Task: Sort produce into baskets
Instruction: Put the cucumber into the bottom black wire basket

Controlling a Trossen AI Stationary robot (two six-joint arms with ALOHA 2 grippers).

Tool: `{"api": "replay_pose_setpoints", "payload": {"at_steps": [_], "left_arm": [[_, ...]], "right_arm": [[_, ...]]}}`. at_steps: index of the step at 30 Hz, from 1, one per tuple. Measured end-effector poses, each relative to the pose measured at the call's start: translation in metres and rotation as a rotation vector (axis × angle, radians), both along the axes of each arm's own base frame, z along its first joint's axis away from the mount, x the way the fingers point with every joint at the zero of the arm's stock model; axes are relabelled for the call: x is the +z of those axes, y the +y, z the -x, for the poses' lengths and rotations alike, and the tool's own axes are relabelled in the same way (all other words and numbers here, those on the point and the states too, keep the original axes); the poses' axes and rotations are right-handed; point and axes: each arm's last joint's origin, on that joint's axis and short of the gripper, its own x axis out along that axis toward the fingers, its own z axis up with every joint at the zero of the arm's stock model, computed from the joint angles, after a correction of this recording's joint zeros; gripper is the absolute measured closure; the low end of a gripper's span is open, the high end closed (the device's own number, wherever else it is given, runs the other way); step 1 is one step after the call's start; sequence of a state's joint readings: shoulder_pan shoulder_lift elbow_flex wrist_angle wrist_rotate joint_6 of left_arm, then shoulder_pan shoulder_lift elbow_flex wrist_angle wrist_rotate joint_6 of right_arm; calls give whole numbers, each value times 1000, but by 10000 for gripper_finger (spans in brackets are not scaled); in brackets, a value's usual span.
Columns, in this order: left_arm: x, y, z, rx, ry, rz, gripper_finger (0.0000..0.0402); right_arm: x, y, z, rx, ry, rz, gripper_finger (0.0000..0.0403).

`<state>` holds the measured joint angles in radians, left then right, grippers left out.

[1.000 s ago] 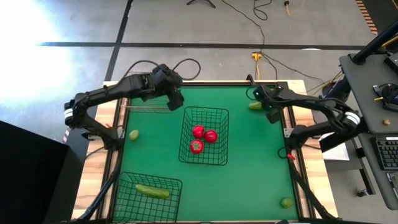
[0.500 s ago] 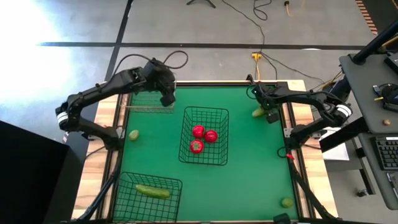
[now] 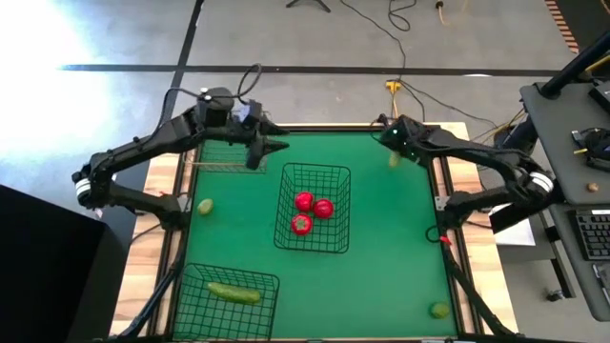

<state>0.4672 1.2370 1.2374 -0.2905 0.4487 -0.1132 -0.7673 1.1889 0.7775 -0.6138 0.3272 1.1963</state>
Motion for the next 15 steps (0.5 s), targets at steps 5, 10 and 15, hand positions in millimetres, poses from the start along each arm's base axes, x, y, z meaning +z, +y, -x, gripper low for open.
{"api": "replay_pose_setpoints", "payload": {"at_steps": [5, 10, 15], "left_arm": [[13, -29, -8, -203, -145, 142, 196], [14, -67, -18, -180, -140, 189, 196], [6, -112, -25, -149, -73, 213, 196]], "right_arm": [[63, 42, -19, 360, 36, 165, 224], [118, 111, -42, 844, 35, 399, 229], [134, 190, -64, 1247, 10, 481, 230]]}}
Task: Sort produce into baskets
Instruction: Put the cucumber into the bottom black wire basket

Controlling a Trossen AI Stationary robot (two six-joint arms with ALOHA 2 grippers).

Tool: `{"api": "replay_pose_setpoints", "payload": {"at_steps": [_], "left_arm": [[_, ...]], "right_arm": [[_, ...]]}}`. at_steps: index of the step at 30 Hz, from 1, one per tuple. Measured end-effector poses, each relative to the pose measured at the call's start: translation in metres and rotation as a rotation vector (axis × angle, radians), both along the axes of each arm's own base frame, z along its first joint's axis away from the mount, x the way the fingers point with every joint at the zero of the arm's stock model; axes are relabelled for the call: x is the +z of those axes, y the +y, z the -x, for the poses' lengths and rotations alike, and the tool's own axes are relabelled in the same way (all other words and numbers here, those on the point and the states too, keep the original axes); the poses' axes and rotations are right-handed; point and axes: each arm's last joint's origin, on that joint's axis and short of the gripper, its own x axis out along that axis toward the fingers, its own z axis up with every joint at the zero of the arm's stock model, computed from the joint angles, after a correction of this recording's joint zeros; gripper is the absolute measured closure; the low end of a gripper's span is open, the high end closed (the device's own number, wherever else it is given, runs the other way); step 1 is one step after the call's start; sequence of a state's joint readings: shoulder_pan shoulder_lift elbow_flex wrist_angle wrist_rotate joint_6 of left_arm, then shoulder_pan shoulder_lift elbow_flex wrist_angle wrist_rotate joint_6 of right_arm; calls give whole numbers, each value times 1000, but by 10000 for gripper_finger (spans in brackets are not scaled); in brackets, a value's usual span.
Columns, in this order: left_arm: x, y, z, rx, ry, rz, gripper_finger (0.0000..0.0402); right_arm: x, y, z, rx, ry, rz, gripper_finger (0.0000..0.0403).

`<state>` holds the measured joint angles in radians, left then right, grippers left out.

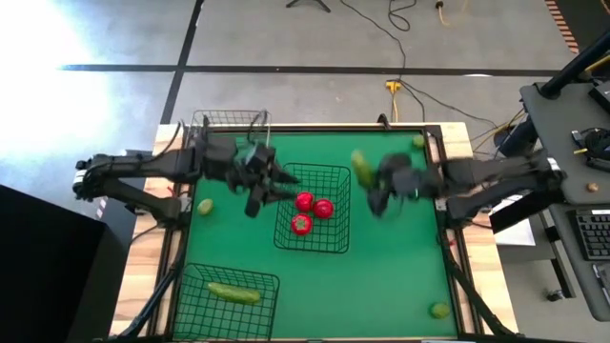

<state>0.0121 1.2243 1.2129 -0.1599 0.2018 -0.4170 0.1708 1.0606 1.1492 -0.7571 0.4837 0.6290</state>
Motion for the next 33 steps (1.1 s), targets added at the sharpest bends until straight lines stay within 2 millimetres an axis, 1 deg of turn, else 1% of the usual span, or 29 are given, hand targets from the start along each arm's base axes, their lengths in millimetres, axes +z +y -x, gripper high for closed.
{"api": "replay_pose_setpoints", "payload": {"at_steps": [4, 7, 9, 11, 15, 17, 23, 25, 28, 31, 33], "left_arm": [[-6, -32, 3, 73, 65, -9, 196], [-8, -46, 6, 121, 90, -1, 196], [-10, -50, 7, 121, 107, 6, 196], [-12, -52, 8, 124, 128, 28, 196], [-19, -52, 6, 136, 188, 49, 196], [-24, -53, 3, 138, 219, 44, 196], [-39, -58, 0, 138, 334, 40, 196], [-42, -60, -1, 130, 350, 21, 196], [-47, -61, -5, 121, 369, -1, 196], [-55, -64, -10, 84, 417, -29, 196], [-60, -66, -12, 60, 441, -49, 196]], "right_arm": [[-18, 64, -13, 211, 97, 14, 229], [-33, 106, -18, 291, 144, -24, 225], [-46, 127, -20, 332, 191, -38, 225], [-62, 141, -24, 341, 240, -42, 224], [-91, 158, -33, 371, 359, -83, 224], [-107, 164, -37, 397, 421, -74, 224], [-145, 174, -48, 415, 540, -2, 223], [-155, 176, -51, 419, 568, 17, 223], [-161, 181, -57, 438, 588, 30, 223], [-168, 190, -65, 518, 618, 48, 223], [-176, 196, -69, 573, 657, 55, 223]]}}
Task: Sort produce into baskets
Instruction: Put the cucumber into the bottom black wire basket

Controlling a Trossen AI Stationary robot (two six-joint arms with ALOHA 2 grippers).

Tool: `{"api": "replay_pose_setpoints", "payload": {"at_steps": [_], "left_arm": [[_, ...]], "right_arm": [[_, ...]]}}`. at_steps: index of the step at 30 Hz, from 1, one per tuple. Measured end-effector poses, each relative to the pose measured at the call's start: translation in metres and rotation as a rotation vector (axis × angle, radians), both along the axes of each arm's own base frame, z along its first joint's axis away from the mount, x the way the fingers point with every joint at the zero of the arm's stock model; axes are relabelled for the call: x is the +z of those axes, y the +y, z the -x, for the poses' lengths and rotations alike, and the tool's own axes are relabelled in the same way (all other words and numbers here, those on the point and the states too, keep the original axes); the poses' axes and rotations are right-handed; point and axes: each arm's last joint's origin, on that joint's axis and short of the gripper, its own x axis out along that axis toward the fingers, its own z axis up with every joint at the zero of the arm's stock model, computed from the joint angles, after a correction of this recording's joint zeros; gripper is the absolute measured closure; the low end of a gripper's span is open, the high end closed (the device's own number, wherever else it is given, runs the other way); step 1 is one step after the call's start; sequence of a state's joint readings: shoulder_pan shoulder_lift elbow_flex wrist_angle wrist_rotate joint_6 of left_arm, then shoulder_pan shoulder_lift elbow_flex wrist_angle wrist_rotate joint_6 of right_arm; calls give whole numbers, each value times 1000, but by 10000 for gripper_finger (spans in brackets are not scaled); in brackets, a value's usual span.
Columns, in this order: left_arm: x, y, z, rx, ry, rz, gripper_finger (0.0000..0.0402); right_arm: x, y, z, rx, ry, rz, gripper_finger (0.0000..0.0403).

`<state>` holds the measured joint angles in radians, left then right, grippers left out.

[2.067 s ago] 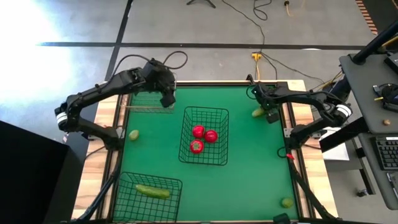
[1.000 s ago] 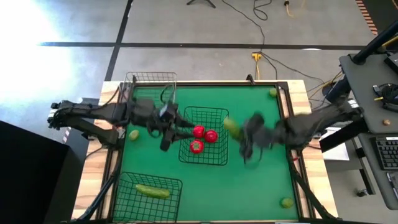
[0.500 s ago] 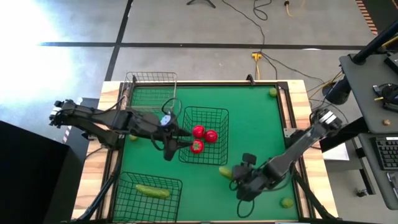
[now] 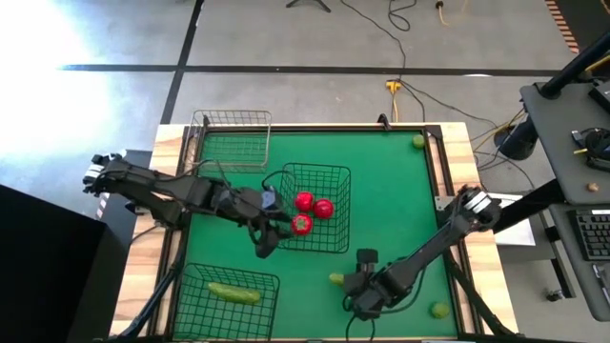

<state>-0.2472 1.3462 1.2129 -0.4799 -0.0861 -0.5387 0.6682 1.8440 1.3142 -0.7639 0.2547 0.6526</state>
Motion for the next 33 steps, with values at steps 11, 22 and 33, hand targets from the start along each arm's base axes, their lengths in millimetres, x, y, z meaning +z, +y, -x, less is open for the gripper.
{"api": "replay_pose_setpoints", "payload": {"at_steps": [11, 22, 33], "left_arm": [[-20, -18, -11, -105, 62, -61, 196], [-55, -51, -34, -135, 114, -57, 190], [-89, -89, -62, -168, 23, 15, 176]], "right_arm": [[1, 27, -33, 49, -19, -38, 201], [19, 37, -34, -63, 67, -116, 92], [120, 51, -6, -213, -122, 18, 93]]}}
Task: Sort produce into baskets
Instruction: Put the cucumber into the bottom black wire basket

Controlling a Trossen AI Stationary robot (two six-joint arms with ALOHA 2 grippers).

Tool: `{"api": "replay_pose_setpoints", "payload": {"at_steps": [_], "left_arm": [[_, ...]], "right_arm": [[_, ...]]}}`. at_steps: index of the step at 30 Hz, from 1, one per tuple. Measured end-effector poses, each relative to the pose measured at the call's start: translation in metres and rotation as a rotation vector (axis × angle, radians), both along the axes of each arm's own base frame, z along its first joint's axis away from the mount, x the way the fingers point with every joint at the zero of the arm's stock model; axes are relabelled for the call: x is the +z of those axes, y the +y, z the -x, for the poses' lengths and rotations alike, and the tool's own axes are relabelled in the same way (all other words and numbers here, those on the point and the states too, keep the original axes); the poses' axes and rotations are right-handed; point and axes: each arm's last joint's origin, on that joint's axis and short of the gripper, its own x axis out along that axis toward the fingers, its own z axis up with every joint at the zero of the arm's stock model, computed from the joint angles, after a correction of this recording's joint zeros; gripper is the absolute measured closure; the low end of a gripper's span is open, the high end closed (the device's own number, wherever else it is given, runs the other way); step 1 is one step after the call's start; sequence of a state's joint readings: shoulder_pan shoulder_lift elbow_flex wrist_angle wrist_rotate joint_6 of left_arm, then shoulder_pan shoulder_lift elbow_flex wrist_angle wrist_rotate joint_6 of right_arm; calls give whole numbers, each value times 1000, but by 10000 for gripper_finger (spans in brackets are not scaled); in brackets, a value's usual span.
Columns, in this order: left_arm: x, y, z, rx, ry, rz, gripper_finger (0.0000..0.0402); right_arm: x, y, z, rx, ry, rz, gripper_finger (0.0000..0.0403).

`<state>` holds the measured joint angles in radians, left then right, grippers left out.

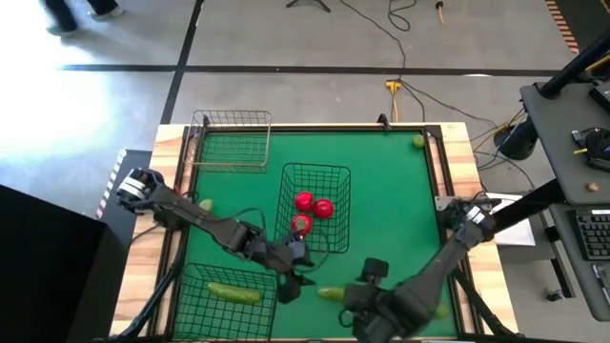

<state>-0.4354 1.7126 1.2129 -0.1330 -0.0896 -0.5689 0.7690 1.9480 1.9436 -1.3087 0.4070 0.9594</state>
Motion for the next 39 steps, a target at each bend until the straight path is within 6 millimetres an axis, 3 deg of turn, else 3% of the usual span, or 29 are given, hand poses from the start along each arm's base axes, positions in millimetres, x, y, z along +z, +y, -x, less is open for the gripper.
{"api": "replay_pose_setpoints", "payload": {"at_steps": [6, 13, 19, 29, 39], "left_arm": [[-10, -20, -8, 38, -79, 53, 176], [-21, -38, -13, 119, -73, 49, 177], [-19, -55, -39, 141, -8, -36, 178], [-33, -84, -90, 49, 145, -254, 155], [-65, -90, -124, 9, 335, -343, 93]], "right_arm": [[26, 26, 25, -44, -130, -50, 108], [28, 54, 58, -108, -187, -130, 109], [27, 69, 78, -180, -239, -184, 115], [27, 70, 83, -235, -244, -210, 127], [26, 70, 84, -252, -243, -213, 129]]}}
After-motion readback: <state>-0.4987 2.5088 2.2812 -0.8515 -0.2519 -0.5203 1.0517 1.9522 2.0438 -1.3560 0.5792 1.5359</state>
